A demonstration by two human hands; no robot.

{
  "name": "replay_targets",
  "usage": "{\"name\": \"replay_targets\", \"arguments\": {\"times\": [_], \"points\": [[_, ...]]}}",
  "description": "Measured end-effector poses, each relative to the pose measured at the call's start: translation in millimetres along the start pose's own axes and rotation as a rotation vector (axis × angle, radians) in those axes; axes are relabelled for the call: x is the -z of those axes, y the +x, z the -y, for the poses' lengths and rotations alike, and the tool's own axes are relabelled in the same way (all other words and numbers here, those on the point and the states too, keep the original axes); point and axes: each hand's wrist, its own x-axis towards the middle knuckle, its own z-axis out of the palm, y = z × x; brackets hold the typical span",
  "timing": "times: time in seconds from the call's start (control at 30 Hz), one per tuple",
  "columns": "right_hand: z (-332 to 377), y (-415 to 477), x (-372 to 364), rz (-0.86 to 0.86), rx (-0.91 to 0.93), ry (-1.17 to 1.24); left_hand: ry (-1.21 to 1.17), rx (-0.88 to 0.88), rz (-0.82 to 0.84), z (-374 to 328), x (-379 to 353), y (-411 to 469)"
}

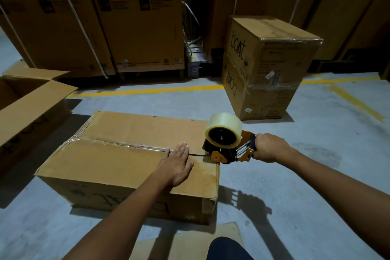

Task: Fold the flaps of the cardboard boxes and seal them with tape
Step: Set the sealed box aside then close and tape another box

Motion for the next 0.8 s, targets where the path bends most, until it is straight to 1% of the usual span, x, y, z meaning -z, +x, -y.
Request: {"name": "replay_targets", "arguments": {"times": [0.1,0.23,0.37,0.5,0.67,0.73,0.8], "points": [[-2.4,-2.6,-11.1,-0.034,-0.008,0.017,0.039,-0.010,-0.030,-14.8,6.0,-1.8],[-5.8,-6.6,-26.8,-0.049,-0.039,0.101,-0.052,-0.174,-0.059,-61.7,2.7,1.2],[-10.2,-8.0,-41.8,-0.051,-0.036,0.169,-0.074,-0.145,-0.069,-74.6,-4.9,8.0],[-22.0,-4.9,-38.8,-0.030,-0.003,0.176,-0.054,-0.128,-0.057,-73.4,-4.4,9.6],[-50.1,-11.7,-53.9,-0.005,-0.036,0.172,0.003,-0.106,-0.033,-74.6,-5.8,10.3],[-54.8,-12.7,-62.3,-0.012,-0.042,0.172,0.020,-0.119,-0.046,-76.1,-4.9,10.2],[-48.5,-11.2,-68.1,-0.009,-0.030,0.165,0.020,-0.190,-0.068,-77.8,-3.6,10.9]]}}
